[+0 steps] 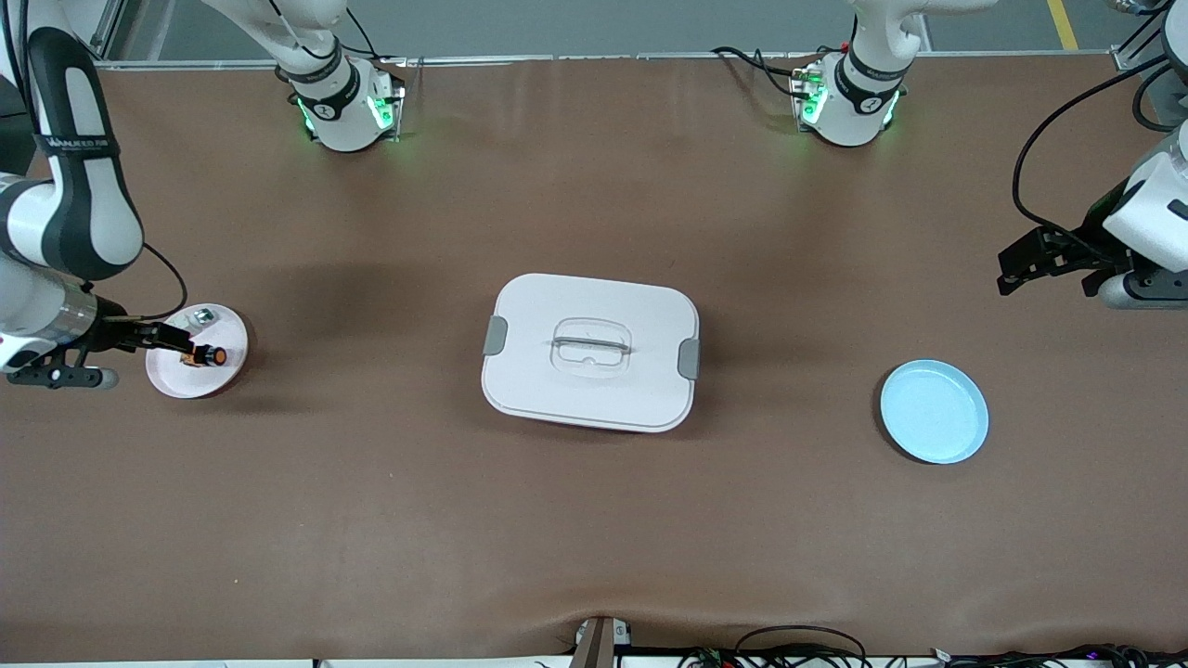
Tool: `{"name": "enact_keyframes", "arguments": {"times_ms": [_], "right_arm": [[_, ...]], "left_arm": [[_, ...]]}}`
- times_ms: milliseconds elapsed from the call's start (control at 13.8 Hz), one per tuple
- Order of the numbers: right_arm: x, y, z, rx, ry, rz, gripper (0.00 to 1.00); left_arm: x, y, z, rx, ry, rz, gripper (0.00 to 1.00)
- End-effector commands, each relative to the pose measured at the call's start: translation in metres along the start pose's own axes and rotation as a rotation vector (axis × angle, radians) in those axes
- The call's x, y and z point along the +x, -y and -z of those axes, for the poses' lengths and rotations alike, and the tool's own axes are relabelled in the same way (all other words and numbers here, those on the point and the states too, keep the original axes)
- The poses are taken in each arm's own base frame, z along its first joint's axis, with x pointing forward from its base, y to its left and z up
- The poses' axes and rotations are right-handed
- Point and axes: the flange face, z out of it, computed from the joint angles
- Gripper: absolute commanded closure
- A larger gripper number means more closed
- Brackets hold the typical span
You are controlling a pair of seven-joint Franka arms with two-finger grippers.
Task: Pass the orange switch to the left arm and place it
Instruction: 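Lower the right gripper onto the orange switch on the white plate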
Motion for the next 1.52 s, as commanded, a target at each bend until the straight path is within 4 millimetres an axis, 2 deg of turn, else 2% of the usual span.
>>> {"name": "enact_keyframes", "arguments": {"times_ms": [0, 217, 578, 1445], "right_arm": [[-0.006, -0.019, -0.024, 0.017, -0.002, -0.026, 0.0], [-0.004, -0.039, -0.062, 0.022, -0.01, -0.042, 0.0], [-0.008, -0.049, -0.1, 0.064, 0.023, -0.092, 0.0], [-0.008, -0.054, -0.145, 0.074, 0.038, -0.058, 0.0]], "left_arm": [[0.002, 0.002, 0.004, -0.013, 0.004, -0.003, 0.0], [0.002, 0.002, 0.004, -0.013, 0.004, -0.003, 0.0], [0.002, 0.002, 0.004, -0.013, 0.004, -0.003, 0.0], [0.002, 0.003, 0.003, -0.014, 0.005, -0.003, 0.0]]}}
